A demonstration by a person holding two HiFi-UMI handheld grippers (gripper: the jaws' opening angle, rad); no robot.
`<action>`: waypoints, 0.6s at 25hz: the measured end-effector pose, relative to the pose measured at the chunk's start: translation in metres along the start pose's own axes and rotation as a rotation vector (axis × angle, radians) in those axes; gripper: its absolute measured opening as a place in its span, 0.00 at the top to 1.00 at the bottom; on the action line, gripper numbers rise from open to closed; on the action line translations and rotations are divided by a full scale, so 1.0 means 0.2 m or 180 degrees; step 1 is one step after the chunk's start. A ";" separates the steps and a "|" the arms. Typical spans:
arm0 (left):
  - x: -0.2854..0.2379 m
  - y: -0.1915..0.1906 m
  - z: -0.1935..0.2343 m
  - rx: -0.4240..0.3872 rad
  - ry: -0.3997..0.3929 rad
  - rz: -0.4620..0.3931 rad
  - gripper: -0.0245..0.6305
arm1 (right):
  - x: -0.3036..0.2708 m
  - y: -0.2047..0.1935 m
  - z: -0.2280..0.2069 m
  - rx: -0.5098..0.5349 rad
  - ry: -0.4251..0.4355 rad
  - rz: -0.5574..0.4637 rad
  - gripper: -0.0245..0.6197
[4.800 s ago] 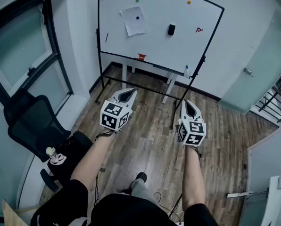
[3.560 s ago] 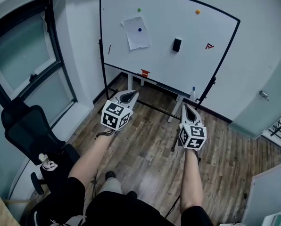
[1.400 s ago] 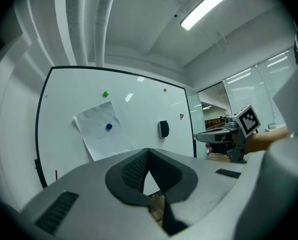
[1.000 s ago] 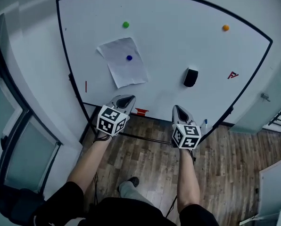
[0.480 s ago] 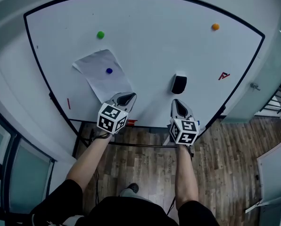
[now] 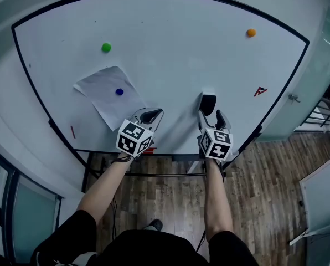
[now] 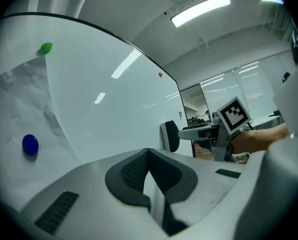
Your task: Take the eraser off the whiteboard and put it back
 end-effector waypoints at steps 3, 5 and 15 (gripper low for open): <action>-0.02 -0.02 0.03 0.0016 0.0002 0.0007 0.94 | -0.08 0.00 0.00 -0.0009 -0.0083 0.0065 0.50; -0.03 -0.03 0.05 0.0018 0.0004 0.0016 0.94 | -0.14 -0.01 0.01 0.0010 -0.0113 0.0098 0.50; -0.06 -0.07 0.13 0.0045 0.0022 0.0093 0.94 | -0.25 -0.01 0.02 0.0112 -0.0339 0.0044 0.50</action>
Point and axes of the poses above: the fingertips, and each gripper's own axes: x backward along the fingers, z to its left, y out of its top, the point moved 10 cm from there along x, backward along the fingers, and after that the axes turned 7 degrees about -y, right-handed, at the moved point
